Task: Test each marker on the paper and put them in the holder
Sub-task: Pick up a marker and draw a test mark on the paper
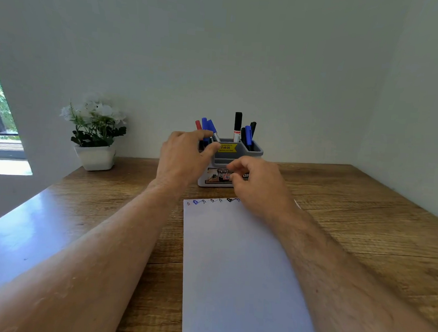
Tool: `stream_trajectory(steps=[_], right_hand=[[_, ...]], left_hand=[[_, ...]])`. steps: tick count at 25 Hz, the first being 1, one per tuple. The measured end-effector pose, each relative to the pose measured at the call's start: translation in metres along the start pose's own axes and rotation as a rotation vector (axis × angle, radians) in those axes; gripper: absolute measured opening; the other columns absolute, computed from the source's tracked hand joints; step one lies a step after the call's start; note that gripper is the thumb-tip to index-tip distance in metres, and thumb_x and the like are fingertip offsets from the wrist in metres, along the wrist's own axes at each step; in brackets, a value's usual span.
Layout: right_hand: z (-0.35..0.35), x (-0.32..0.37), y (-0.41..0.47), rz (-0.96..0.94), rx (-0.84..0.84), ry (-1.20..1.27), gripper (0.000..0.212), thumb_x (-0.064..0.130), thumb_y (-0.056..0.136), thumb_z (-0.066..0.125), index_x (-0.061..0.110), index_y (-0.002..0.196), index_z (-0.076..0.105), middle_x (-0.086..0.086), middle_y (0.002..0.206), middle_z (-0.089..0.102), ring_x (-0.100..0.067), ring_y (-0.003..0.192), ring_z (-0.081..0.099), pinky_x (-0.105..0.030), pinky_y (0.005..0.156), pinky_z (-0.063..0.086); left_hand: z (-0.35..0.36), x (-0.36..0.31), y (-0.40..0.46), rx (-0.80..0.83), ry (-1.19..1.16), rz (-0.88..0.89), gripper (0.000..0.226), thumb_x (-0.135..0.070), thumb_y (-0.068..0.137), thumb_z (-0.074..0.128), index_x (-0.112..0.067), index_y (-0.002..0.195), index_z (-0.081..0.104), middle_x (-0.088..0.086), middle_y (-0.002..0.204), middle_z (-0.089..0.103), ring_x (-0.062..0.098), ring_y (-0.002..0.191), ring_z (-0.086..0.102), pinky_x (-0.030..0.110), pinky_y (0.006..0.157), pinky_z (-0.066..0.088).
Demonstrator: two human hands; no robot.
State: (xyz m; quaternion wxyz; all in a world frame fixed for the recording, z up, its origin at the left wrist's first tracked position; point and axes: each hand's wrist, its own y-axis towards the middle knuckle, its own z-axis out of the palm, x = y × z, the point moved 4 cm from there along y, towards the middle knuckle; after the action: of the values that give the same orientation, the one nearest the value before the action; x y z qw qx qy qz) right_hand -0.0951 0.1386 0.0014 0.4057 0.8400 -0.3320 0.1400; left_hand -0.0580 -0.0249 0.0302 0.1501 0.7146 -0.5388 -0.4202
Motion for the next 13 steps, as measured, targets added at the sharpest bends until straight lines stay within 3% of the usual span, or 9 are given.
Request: stream_trajectory(steps=[4,6,8,10,13], right_hand=[[0.002,-0.001,0.001,0.016,0.020,0.000,0.020,0.021,0.094,0.061,0.021,0.112,0.069,0.001,0.106,0.072,-0.006,0.090,0.062,-0.011,0.072,0.042],[0.002,-0.002,0.001,0.019,0.025,-0.007,0.018,0.021,0.094,0.061,0.021,0.110,0.070,0.001,0.105,0.072,-0.005,0.087,0.060,-0.008,0.068,0.039],[0.001,-0.002,0.001,0.022,0.028,-0.007,0.017,0.021,0.094,0.061,0.021,0.107,0.071,0.001,0.103,0.071,-0.004,0.084,0.058,-0.006,0.064,0.038],[0.001,-0.002,0.001,0.027,0.031,0.001,0.016,0.020,0.094,0.061,0.021,0.105,0.071,0.001,0.102,0.071,-0.003,0.083,0.057,-0.005,0.062,0.037],[0.000,-0.001,0.000,0.029,0.032,-0.002,0.015,0.020,0.094,0.061,0.022,0.104,0.072,0.002,0.100,0.071,-0.001,0.078,0.056,-0.006,0.061,0.039]], left_hand=[[-0.003,-0.003,-0.003,0.015,-0.043,-0.047,0.041,-0.045,0.094,0.057,-0.025,0.129,0.062,0.003,0.126,0.066,0.022,0.120,0.055,0.047,0.099,0.048],[-0.012,-0.003,-0.003,-0.014,-0.093,-0.085,0.028,-0.039,0.092,0.063,-0.022,0.113,0.071,-0.001,0.109,0.072,0.010,0.097,0.061,0.031,0.080,0.054],[-0.024,0.000,-0.004,-0.018,-0.098,-0.176,0.015,-0.037,0.088,0.069,-0.023,0.092,0.074,-0.009,0.084,0.069,0.000,0.076,0.059,0.017,0.061,0.044],[-0.038,0.009,-0.005,-0.011,-0.059,-0.266,0.013,-0.037,0.083,0.075,-0.025,0.080,0.073,-0.012,0.074,0.065,0.000,0.071,0.058,0.021,0.061,0.042],[-0.055,0.024,-0.011,0.043,0.070,-0.384,0.021,-0.039,0.073,0.083,-0.021,0.080,0.074,-0.003,0.079,0.070,0.008,0.072,0.061,0.030,0.069,0.050]])
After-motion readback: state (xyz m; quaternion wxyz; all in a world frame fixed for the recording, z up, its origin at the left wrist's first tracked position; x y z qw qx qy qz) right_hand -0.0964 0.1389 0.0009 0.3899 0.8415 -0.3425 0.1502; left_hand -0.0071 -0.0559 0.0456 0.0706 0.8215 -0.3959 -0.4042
